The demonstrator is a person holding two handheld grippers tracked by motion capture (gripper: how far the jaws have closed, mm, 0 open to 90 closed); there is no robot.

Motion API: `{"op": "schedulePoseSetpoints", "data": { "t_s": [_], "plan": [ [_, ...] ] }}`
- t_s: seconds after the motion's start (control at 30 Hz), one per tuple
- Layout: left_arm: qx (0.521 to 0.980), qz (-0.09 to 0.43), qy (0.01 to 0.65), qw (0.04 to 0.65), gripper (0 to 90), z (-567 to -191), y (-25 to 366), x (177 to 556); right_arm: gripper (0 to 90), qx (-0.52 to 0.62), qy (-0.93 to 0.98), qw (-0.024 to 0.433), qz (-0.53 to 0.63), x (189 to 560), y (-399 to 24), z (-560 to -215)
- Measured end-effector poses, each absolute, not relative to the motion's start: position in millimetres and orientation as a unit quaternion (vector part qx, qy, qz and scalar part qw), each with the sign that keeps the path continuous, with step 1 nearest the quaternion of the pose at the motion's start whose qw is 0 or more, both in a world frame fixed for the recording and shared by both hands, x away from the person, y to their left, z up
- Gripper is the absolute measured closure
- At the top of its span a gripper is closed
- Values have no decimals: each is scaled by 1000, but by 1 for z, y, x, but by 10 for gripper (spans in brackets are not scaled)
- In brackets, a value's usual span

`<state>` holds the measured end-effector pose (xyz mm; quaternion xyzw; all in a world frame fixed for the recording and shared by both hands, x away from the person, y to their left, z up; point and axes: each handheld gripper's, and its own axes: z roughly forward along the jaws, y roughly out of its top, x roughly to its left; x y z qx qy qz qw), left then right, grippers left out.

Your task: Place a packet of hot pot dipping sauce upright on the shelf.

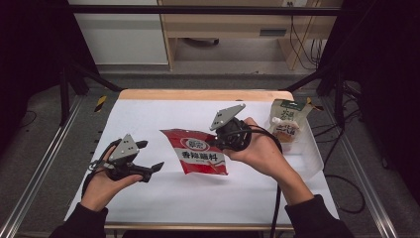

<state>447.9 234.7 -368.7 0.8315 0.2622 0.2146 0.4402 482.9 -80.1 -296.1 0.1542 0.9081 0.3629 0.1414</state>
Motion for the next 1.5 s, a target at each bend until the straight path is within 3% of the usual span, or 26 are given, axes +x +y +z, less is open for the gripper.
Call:
{"op": "schedulePoseSetpoints", "data": {
  "t_s": [0.53,1.03,1.17,1.5],
  "plan": [
    [835,221,249,439,187,-357,229,454,898,129,915,139,356,479,-71,-289],
    [841,214,214,448,327,-349,212,464,897,93,923,127,350,470,-62,-285],
    [842,198,198,461,426,-349,207,467,897,89,924,123,352,468,-62,-284],
    [856,177,171,454,868,-341,200,468,895,101,921,122,356,472,-75,-285]
  ]
}}
